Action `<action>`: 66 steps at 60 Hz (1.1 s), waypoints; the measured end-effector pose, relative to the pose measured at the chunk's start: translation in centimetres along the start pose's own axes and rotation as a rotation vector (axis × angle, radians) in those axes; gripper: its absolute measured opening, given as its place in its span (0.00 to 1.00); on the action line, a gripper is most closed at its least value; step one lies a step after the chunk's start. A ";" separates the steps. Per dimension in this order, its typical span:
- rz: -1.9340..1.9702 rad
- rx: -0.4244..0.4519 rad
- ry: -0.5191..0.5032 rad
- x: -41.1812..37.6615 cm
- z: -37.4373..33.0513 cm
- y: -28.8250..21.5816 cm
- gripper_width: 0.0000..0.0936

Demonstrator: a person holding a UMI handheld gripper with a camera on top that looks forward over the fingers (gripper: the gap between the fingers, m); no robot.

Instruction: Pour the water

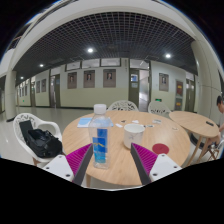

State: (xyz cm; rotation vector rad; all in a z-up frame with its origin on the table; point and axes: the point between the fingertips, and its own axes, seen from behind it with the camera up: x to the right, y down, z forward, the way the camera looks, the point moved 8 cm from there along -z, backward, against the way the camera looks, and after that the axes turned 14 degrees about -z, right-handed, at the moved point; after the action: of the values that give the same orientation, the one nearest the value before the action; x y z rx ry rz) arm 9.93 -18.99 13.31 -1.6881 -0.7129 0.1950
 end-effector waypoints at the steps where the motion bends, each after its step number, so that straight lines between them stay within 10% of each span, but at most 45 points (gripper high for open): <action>1: 0.001 -0.003 -0.003 -0.1 0.6 0.1 0.86; 16: 0.012 0.009 0.058 -3.1 8.6 0.4 0.80; 22: 0.002 0.022 0.072 -3.8 10.5 0.5 0.51; 35: 0.032 0.043 0.098 -3.4 11.2 0.8 0.35; 66: 1.144 0.228 -0.210 -5.1 16.7 -7.4 0.34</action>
State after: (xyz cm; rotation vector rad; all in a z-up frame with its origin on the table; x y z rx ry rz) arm -5.04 -7.36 14.70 -1.6852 0.2102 1.2102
